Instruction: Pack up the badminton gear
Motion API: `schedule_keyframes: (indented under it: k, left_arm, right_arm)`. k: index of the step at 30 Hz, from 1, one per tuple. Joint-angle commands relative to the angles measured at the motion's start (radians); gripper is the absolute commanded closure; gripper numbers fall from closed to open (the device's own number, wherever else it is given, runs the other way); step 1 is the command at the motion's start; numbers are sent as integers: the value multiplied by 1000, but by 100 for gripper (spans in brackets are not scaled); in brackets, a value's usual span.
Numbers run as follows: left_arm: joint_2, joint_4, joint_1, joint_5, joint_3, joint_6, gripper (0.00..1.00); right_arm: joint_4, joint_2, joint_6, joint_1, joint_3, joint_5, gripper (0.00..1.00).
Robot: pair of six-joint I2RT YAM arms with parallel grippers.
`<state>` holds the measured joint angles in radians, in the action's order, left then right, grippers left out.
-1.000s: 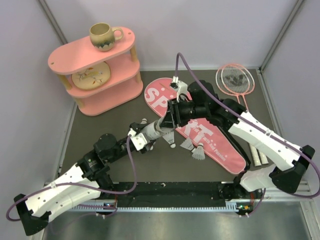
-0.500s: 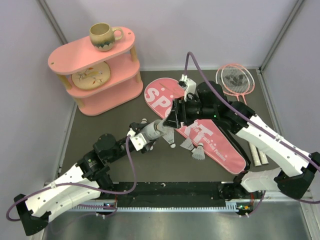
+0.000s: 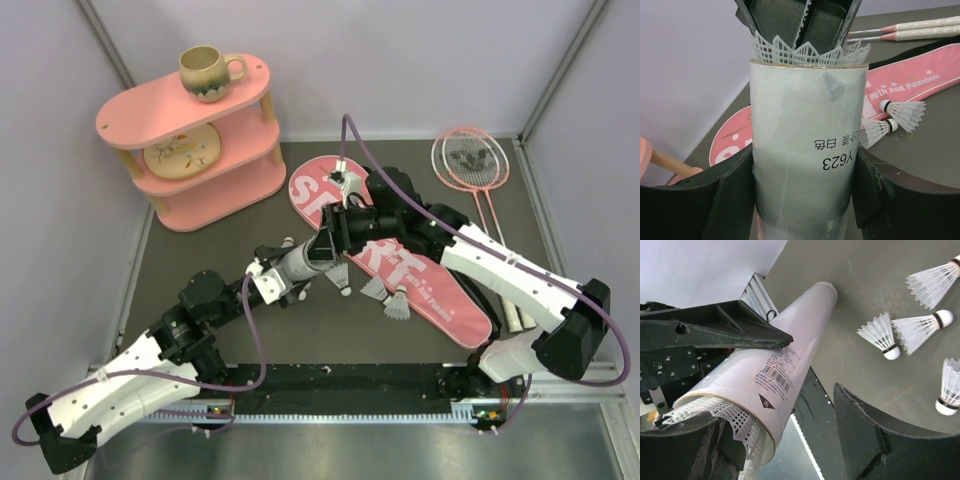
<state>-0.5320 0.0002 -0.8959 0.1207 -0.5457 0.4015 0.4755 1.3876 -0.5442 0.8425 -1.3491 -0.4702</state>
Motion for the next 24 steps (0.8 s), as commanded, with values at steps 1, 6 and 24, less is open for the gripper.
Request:
schedule_keyframes:
  k: [1,6,24]
  left_arm:
    - [17,107,-1,31,6,-6,77]
    - [15,110,-1,34,3,-7,77]
    - [3,113,-1,-18,3,-1,78]
  right_arm:
    - [-213,13,-85,13,37,-77,36]
    - [-227,42,-89,67,44,-1,28]
    - [-71,-310,61,61,110,315,1]
